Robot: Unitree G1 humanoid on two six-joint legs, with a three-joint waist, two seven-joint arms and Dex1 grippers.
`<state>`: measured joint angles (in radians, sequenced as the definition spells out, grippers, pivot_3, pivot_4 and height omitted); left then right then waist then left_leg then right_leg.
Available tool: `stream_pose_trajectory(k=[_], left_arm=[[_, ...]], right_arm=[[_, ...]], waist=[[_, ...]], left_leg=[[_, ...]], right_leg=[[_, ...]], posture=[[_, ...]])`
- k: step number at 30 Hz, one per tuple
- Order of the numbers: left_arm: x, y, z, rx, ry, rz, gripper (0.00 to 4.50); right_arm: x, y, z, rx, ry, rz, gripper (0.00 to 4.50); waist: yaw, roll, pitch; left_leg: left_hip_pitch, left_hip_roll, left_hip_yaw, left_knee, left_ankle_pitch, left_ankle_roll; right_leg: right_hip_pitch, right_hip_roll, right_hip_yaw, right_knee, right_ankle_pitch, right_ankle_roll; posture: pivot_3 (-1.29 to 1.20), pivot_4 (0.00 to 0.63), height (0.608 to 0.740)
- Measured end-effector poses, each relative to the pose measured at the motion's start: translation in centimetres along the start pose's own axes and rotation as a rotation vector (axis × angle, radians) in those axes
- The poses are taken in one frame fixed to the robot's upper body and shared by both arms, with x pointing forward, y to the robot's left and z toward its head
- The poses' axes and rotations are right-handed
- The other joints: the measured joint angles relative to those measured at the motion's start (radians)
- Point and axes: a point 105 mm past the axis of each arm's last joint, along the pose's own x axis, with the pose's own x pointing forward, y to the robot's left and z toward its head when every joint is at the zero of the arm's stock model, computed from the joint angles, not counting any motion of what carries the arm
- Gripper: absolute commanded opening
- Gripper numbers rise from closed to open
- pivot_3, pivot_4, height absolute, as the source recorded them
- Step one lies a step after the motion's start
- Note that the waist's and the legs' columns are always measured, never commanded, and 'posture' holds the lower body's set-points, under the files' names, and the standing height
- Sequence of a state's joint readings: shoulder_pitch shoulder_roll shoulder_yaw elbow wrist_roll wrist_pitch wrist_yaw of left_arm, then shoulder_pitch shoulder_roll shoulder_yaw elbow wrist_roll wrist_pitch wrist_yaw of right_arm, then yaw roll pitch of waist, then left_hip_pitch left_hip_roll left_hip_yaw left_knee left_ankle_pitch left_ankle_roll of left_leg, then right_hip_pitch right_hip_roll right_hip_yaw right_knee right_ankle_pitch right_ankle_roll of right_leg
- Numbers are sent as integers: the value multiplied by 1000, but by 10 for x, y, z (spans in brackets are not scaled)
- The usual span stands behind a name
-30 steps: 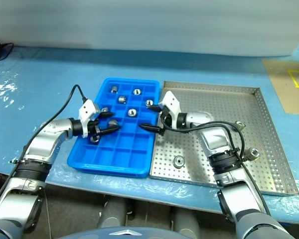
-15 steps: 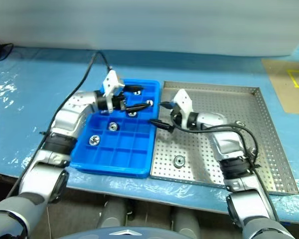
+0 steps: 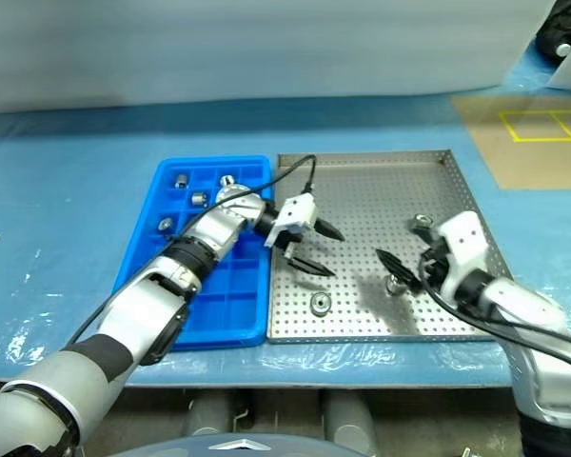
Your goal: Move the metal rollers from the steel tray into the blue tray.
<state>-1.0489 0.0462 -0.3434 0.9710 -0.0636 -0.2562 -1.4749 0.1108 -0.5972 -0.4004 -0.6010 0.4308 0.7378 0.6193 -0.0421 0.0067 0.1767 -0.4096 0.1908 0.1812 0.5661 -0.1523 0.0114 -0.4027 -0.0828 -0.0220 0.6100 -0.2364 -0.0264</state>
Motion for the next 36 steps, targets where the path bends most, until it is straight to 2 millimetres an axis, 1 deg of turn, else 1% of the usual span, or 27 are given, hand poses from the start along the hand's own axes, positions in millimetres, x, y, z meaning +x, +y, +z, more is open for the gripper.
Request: stream_pose_trajectory(k=[2,4,5,9,13,15,16,19,23,26,29,30,31,32,35,36], left_arm=[[5,-7,5,68,-11,-69,3828],[2,-14,4,110,21,-128,3828],[0,-17,1,122,43,-151,3828],[-13,-30,-19,155,158,-230,3828],[-13,-37,-32,182,206,-268,3828],[-13,-38,-34,185,209,-273,3828],[-11,-38,-33,187,208,-276,3828],[-5,-42,-36,189,207,-296,3828],[12,-53,-49,143,207,-304,3828],[14,-54,-53,138,220,-296,3828],[15,-54,-54,137,229,-294,3278],[15,-53,-55,132,228,-287,3035],[15,-53,-55,130,229,-280,2659],[15,-51,-56,128,230,-265,2382],[16,-47,-56,142,228,-218,2382],[16,-46,-56,139,225,-210,2226]], right_arm=[[-13,5,-9,20,25,-37,4500],[-19,8,-14,42,39,-61,4500],[-20,10,-14,44,40,-66,4500],[-22,14,-12,50,24,-83,4500],[-22,14,-11,49,22,-97,4500],[-21,14,-11,50,23,-97,4500],[-21,15,-12,50,24,-96,4500],[-20,14,-9,43,18,-93,4500],[-18,16,-9,38,20,-84,4500],[-19,17,-11,45,27,-80,4500],[-19,17,-11,45,29,-81,4500],[-19,17,-11,40,31,-82,4500],[-19,16,-11,37,32,-82,4500],[-19,16,-10,33,32,-82,4500],[-18,15,-7,26,24,-82,4500],[-17,15,-5,22,17,-80,4500]], waist=[[-18,0,0],[-42,0,0],[-52,0,0],[-85,1,-1],[-95,1,-1],[-99,1,-1],[-101,1,-1],[-109,1,-1],[-113,1,-1],[-115,1,-1],[-116,1,-1],[-116,1,-1],[-116,1,-1],[-116,1,-1],[-116,1,-2],[-116,1,-2]], left_leg=[[2,0,0,0,-1,1],[2,0,0,0,-1,0],[3,0,0,0,-2,0],[3,0,-1,1,-3,-2],[1,-2,-1,2,-5,1],[-1,-3,-1,4,-6,4],[-1,-3,-1,5,-5,7],[-2,-4,-1,6,-6,10],[-1,-4,-1,8,-7,10],[1,-4,-1,9,-8,8],[6,-5,-1,9,-9,8],[7,-5,-1,10,-9,8],[7,-6,-1,10,-9,8],[7,-6,-2,11,-9,8],[8,-8,-3,12,-10,8],[8,-10,-3,12,-10,8]], right_leg=[[2,0,0,-2,0,0],[3,0,0,-2,0,0],[3,0,0,-2,0,1],[4,0,0,-2,0,1],[5,-2,0,-4,0,1],[5,-4,-1,-4,0,1],[5,-4,-1,-5,0,1],[6,-6,-1,-5,0,1],[6,-6,-2,-5,0,1],[9,-6,-2,-4,0,2],[15,-7,-2,-6,0,2],[16,-7,-2,-6,-1,3],[17,-8,-2,-6,-3,6],[18,-8,-2,-6,-4,8],[20,-10,-1,-7,-4,9],[20,-10,-1,-7,-4,9]], posture=[[-689,150,740],[-702,150,740],[-707,150,740],[-706,150,740],[-696,150,740],[-686,150,740],[-685,150,740],[-683,150,740],[-684,150,740],[-681,150,740],[-676,150,740],[-673,150,740],[-670,150,740],[-667,150,740],[-655,150,740],[-650,150,740]])
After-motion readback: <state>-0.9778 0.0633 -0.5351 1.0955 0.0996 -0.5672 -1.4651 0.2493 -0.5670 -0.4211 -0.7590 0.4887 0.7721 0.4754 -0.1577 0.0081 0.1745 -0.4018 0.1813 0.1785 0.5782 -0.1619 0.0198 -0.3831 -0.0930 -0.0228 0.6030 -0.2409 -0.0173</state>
